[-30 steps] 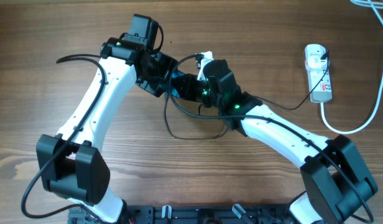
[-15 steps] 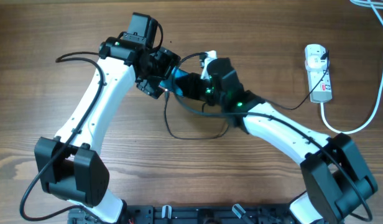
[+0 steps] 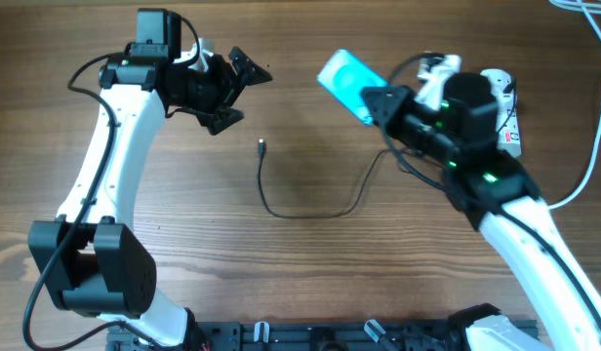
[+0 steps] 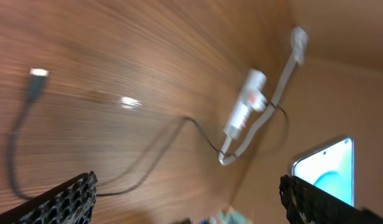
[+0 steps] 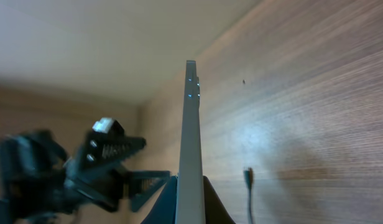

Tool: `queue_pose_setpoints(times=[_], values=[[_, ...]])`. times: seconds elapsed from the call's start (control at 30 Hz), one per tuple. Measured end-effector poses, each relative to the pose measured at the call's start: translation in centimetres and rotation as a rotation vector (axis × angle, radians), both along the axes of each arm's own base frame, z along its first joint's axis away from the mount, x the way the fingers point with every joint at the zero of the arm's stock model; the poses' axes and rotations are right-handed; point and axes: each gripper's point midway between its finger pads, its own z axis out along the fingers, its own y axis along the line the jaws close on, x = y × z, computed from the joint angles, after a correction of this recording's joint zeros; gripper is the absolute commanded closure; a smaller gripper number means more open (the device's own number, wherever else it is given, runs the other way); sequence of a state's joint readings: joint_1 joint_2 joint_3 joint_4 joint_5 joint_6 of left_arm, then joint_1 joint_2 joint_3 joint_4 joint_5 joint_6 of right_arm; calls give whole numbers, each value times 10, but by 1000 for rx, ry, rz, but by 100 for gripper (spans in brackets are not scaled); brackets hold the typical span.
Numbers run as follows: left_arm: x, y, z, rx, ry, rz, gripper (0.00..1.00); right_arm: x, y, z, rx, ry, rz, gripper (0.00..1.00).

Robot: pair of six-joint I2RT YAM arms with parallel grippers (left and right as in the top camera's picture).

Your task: Plug charger to phone and switch on socket

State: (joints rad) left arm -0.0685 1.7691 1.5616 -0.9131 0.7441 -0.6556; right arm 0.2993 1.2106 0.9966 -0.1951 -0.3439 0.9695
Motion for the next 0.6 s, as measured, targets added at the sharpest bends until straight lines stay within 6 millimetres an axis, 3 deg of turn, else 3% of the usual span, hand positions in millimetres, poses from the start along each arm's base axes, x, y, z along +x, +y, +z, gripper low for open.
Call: queue_pose_setpoints(times=[0.1, 0.17, 0.27, 0.33, 0.43, 0.5, 0.6], values=[[-3, -14, 16, -100, -57, -85, 0, -11, -13, 31, 127, -104, -74, 96], [-5, -20, 23, -142, -74, -114, 0, -17, -16, 38, 247, -160, -99, 96], [-6, -24, 30, -180, -91, -139, 0, -17, -16, -3, 401, -96, -155, 96], [-4, -26, 33, -195, -108, -148, 0, -14, -5, -36, 456, -12, -189, 96], [2, -33, 45, -233, -176, -175, 2, -9, 23, -36, 549, -29, -169, 96], [5, -42, 52, -246, -221, -202, 19, -5, 40, -37, 629, -5, -157, 96], [0, -55, 56, -267, -238, -243, 23, 3, 50, -48, 683, 35, -164, 96]])
